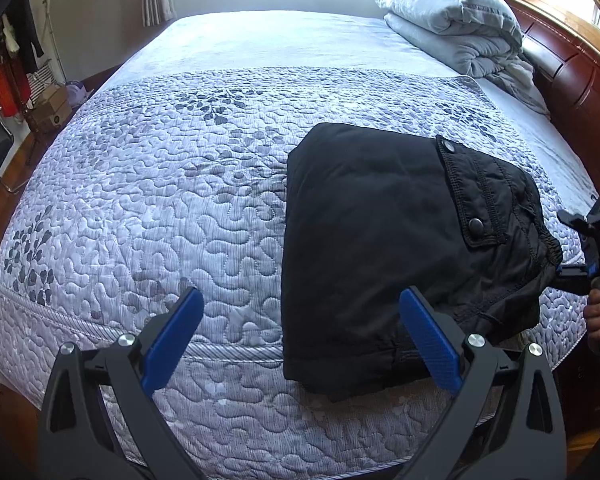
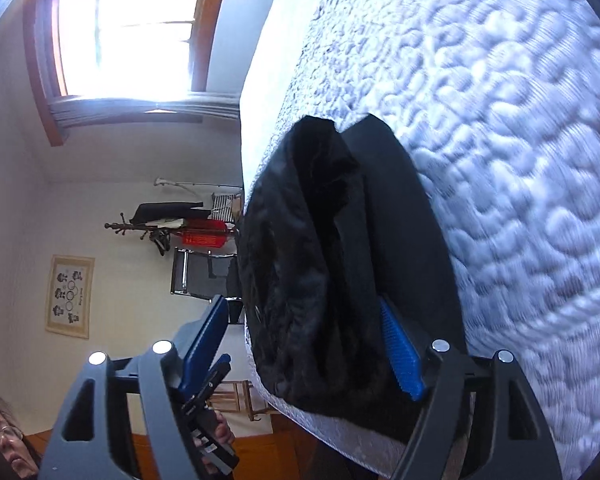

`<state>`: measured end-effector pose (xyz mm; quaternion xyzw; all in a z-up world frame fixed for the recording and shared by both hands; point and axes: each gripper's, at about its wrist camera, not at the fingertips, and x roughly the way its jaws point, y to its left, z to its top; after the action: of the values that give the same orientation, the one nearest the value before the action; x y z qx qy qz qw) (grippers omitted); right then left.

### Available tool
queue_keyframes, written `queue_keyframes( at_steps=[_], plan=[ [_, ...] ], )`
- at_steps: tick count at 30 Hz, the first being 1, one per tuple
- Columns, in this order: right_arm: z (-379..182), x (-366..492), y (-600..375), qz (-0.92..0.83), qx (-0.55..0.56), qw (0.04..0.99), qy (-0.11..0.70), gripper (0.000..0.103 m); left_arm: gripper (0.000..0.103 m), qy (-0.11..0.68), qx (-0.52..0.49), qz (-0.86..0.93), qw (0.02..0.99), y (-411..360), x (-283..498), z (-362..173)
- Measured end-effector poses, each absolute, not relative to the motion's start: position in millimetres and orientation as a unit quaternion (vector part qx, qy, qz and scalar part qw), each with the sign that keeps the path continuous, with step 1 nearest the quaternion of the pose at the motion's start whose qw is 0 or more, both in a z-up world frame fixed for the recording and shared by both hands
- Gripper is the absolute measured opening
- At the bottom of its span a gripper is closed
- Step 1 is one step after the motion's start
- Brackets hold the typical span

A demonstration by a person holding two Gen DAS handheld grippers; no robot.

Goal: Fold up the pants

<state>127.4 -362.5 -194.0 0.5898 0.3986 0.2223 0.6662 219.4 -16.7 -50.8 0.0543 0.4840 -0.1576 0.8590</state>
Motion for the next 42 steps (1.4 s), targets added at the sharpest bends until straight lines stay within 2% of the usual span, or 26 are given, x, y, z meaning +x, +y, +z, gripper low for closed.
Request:
queue_keyframes(
  at_steps=[5, 6, 7, 8, 14, 22, 28, 32, 36, 38, 40, 42],
  plan=[
    [-196.6, 115.8, -353.2, 0.217, 0.58, 0.676, 0.4, 0.074, 0.098, 0.483, 0.059, -0.166, 0.858, -22.5, 216.2, -48.7],
    [-196.0, 115.2, -352.4, 0.211, 0.576, 0.679, 0.402, 0.066, 0.098, 0.482, 0.059, -0.167, 0.858, -23.1, 215.8, -48.1],
    [-194.0, 116.6, -351.1, 0.203, 0.57, 0.684, 0.408, 0.052, 0.098, 0.48, 0.059, -0.168, 0.859, -23.9, 215.3, -46.5],
    [-192.1, 118.2, -349.7, 0.196, 0.56, 0.689, 0.417, 0.045, 0.098, 0.478, 0.059, -0.169, 0.86, -24.6, 214.7, -45.1],
    [-160.9, 121.3, -342.9, 0.202, 0.508, 0.721, 0.426, 0.033, 0.098, 0.471, 0.059, -0.171, 0.863, -26.2, 213.6, -37.8],
    [-132.1, 130.2, -330.6, 0.194, 0.451, 0.743, 0.454, 0.033, 0.098, 0.465, 0.049, -0.173, 0.867, -25.9, 213.9, -32.2],
    [-156.0, 129.3, -327.6, 0.177, 0.454, 0.741, 0.463, 0.033, 0.098, 0.468, 0.052, -0.171, 0.865, -26.0, 214.0, -34.8],
    [-151.0, 129.7, -323.7, 0.171, 0.437, 0.752, 0.462, 0.035, 0.098, 0.47, 0.054, -0.167, 0.865, -24.2, 215.8, -35.8],
    [-130.8, 131.3, -315.6, 0.162, 0.395, 0.772, 0.47, 0.041, 0.098, 0.469, 0.055, -0.165, 0.866, -23.7, 216.3, -35.5],
    [-116.4, 129.5, -314.0, 0.152, 0.365, 0.79, 0.469, 0.05, 0.098, 0.469, 0.055, -0.165, 0.866, -23.9, 216.4, -35.6],
    [-102.4, 126.9, -313.7, 0.149, 0.347, 0.805, 0.458, 0.065, 0.098, 0.47, 0.056, -0.167, 0.865, -24.1, 217.2, -36.3],
    [-88.5, 124.0, -314.3, 0.148, 0.33, 0.817, 0.448, 0.065, 0.098, 0.474, 0.057, -0.171, 0.862, -24.6, 219.7, -38.4]
  ],
)
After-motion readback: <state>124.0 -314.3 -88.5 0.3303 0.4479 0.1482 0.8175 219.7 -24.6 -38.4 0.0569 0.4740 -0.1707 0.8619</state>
